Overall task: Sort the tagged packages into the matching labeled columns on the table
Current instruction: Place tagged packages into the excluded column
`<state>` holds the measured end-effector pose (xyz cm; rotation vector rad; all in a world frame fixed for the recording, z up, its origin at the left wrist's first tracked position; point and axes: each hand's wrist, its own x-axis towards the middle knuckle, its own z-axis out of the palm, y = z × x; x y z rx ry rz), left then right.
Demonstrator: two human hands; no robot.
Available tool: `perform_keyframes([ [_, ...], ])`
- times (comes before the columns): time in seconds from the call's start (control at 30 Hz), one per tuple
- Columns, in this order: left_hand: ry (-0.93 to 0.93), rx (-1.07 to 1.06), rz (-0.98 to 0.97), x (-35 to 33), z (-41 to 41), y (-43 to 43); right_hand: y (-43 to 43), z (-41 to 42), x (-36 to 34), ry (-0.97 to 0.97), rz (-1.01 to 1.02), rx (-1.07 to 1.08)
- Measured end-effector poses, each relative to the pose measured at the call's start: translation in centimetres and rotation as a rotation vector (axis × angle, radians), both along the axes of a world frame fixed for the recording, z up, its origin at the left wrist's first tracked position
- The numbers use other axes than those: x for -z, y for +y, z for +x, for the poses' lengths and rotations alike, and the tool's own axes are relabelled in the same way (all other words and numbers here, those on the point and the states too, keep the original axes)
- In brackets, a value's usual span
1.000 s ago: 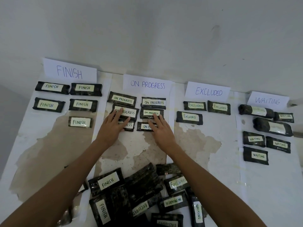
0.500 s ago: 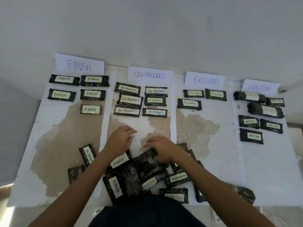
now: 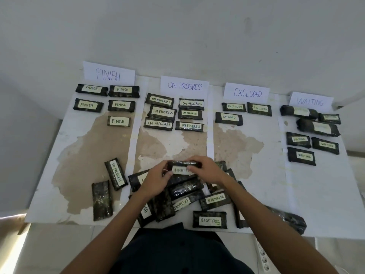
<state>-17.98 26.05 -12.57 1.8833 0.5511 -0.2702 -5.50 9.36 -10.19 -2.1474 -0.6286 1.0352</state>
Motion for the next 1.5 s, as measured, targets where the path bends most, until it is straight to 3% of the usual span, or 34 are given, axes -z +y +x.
perform_keyframes([
  [0.1,0.001,-0.189,-0.141,-1.5,0.7,-1.3,-1.2,0.1,-1.1,0.101,0.104,0.135],
  [0.27,-0.006,-0.299,-0.241,-2.6,1.2,-3.3,-3.2,-0.1,-2.3,0.262,0.184,0.185],
  [0.57,-0.080,-0.462,-0.252,-3.3,1.7,-7.0,-6.7,-0.3,-1.9,0.240,0.077,0.062],
  [0.7,-0.148,-0.368,-0.120,-4.3,2.8,-8.9,-7.7,-0.8,-1.9,0.335,0.154,0.134],
  [0.9,-0.238,0.090,0.401,-3.5,4.5,-12.4,-9.3,0.6,-1.1,0.437,0.239,0.534],
  [1.0,-0.216,0.182,0.567,-2.6,6.3,-14.2,-10.1,1.6,-1.1,0.471,0.244,0.606],
  [1.33,-0.207,0.279,0.507,-1.5,16.0,-17.6,-15.1,8.5,-0.9,0.330,0.195,0.661],
  [1.5,-0.186,0.445,0.585,-0.7,23.4,-19.0,-20.1,13.5,0.8,0.076,0.069,0.755],
])
